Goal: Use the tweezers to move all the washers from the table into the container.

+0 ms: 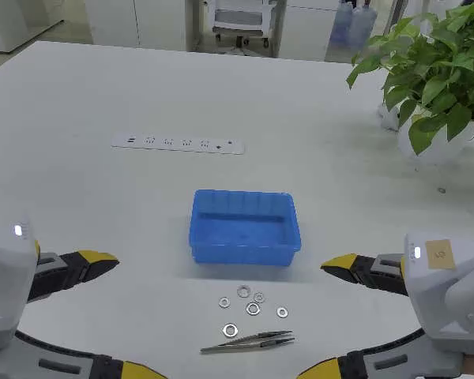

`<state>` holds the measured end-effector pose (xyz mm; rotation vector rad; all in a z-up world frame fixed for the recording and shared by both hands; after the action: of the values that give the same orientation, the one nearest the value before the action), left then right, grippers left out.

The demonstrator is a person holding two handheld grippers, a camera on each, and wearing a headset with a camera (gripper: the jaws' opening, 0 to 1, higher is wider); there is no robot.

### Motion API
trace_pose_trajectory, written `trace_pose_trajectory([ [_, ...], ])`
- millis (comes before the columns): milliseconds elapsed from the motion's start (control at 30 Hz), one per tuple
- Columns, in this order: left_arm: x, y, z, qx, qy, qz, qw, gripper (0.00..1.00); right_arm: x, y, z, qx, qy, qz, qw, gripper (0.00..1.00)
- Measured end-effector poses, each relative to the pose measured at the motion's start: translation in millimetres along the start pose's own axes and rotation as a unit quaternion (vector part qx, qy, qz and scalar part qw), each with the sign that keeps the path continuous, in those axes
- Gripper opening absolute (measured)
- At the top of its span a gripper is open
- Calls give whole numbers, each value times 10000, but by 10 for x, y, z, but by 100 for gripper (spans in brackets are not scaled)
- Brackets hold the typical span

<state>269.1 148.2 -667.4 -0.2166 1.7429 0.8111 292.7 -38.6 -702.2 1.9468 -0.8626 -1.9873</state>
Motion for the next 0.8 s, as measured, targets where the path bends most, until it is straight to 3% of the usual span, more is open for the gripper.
trace_pose_trajectory([
  [67,30,3,6,33,-14,105,9999,99,27,2,5,-13,33,66,10000,79],
  [167,44,14,-7,111,107,116,9998,99,47,11,6,-21,23,86,10000,79],
  [333,68,36,1,56,28,131,9999,99,74,31,3,-6,-23,96,10000,79],
  [500,67,34,-5,30,-141,27,9999,99,56,30,19,-61,-40,50,10000,79],
  [800,18,35,11,19,-147,-260,9996,99,-25,24,-2,-89,-63,-107,9999,79],
])
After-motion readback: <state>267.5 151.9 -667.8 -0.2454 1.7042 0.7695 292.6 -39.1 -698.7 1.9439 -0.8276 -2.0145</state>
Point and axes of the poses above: the centre of the closed fingertips' face, and the gripper's own axes: y roughly backward along the fingers, z roughly to its left, x roughly out of its underside, the point moved 3 cm from there along y, roughly backward along the fingers, and after that the axes turned 6 degrees about -z, right-handed, at the moved point
